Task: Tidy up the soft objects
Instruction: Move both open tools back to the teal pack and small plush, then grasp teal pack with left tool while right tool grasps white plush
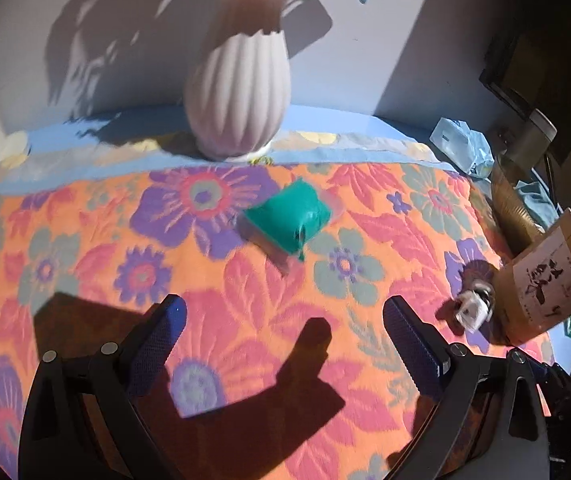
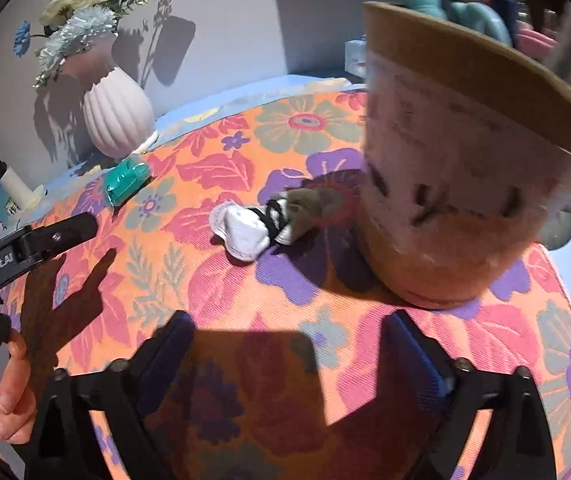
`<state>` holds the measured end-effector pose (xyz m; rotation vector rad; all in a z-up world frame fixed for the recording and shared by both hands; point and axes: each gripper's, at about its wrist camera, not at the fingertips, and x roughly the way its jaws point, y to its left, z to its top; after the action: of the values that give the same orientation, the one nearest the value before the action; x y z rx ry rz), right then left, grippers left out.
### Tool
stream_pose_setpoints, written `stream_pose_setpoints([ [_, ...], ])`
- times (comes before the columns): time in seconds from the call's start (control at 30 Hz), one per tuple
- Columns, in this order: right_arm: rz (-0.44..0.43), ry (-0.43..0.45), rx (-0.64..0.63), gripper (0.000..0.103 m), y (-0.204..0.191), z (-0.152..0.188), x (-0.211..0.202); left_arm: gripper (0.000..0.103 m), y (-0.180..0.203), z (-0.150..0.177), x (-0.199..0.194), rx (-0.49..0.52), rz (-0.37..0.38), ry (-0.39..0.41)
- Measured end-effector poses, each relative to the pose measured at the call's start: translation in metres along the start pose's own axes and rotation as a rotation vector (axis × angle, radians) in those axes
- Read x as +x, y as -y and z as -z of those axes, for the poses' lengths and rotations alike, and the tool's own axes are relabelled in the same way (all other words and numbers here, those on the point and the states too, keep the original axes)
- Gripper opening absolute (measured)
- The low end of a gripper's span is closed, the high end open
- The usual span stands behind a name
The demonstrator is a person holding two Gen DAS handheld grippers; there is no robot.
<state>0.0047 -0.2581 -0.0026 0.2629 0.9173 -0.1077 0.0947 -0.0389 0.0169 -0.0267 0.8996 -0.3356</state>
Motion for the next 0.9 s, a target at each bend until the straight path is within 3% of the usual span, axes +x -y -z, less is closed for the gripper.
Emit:
stream_pose_setpoints([
  [0.4,0.066,0.010,0.030,0.103,-0.025,-0.034,0.030,0.097,0.004,-0.036,0.033,0.027,-0.021,0.059],
  [0.43,0.068,0.012,0.028,0.103,-0.026,-0.037,0.032,0.094,0.003,-0.035,0.035,0.027,-0.013,0.057],
  [0.5,0.069,0.022,0.035,0.103,-0.028,-0.039,0.033,0.066,0.002,-0.033,0.041,0.029,0.003,0.029],
  [0.57,0.059,0.035,0.031,0.101,-0.029,-0.039,0.032,0.056,0.003,-0.032,0.043,0.036,0.013,0.018],
  [0.73,0.049,0.064,0.006,0.054,-0.032,-0.040,0.028,0.049,0.011,-0.028,0.036,0.070,-0.017,0.069],
  [0.77,0.031,0.068,0.001,0.048,-0.032,-0.039,0.026,0.049,0.013,-0.027,0.034,0.079,-0.023,0.077],
  [0.83,-0.051,0.074,-0.002,0.025,-0.030,-0.035,0.022,0.049,0.013,-0.026,0.031,0.081,-0.035,0.090],
  [0.9,-0.144,0.075,-0.009,0.022,-0.028,-0.030,0.015,0.049,0.013,-0.024,0.026,0.075,-0.045,0.105],
])
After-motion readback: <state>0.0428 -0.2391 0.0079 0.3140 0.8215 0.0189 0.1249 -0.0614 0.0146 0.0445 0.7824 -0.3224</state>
